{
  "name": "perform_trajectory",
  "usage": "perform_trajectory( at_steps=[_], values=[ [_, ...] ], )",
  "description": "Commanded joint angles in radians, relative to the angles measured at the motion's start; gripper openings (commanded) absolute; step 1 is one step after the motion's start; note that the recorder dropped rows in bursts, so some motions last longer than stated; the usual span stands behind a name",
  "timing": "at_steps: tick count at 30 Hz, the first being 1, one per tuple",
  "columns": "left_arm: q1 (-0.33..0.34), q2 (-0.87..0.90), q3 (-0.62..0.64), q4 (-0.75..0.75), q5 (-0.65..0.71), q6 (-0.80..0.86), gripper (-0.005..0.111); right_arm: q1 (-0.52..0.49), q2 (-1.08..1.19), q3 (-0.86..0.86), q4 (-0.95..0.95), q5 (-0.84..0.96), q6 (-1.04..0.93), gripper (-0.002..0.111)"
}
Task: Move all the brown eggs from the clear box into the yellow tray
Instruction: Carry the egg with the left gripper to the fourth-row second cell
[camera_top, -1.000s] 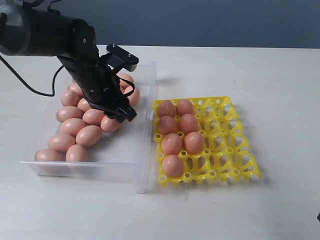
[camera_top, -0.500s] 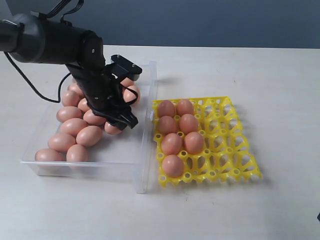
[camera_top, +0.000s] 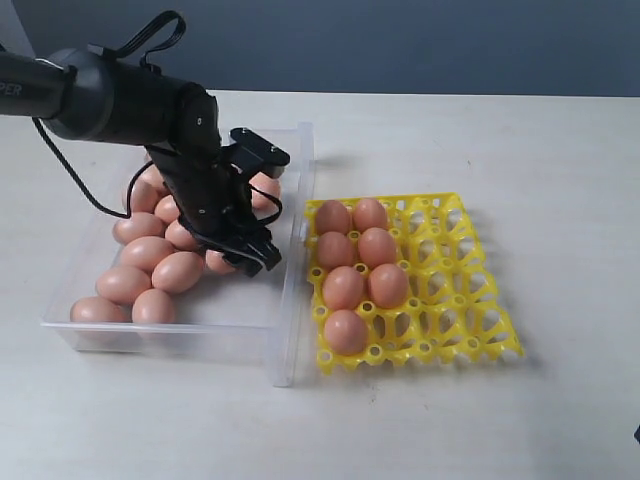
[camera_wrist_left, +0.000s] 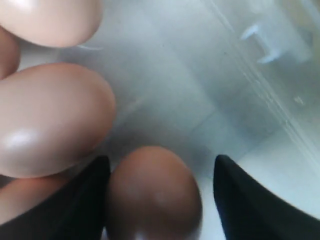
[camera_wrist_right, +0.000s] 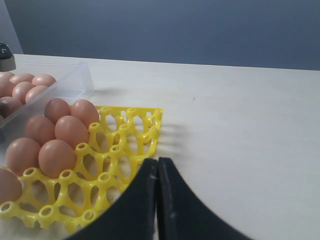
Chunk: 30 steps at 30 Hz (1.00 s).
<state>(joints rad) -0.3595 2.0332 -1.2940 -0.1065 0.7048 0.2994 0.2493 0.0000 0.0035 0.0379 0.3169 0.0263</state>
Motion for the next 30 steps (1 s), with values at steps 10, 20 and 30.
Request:
perform_trajectory(
  at_steps=[10, 20, 30],
  values=[
    [-0.008, -0.240, -0.006, -0.081, -0.090, 0.079, 0.001, 0.001, 0.000, -0.003, -0.002, -0.012, 0.000, 0.001],
    [-0.207, -0.338, 0.389, -1.638, -0.069, 1.698, 0.000, 0.001, 0.000, -0.003, -0.002, -0.012, 0.000, 0.001],
    [-0.279, -0.102, 0.274, -1.638, 0.026, 1.831, 0.003, 0.001, 0.000, -0.003, -0.002, -0.012, 0.000, 0.001]
  ],
)
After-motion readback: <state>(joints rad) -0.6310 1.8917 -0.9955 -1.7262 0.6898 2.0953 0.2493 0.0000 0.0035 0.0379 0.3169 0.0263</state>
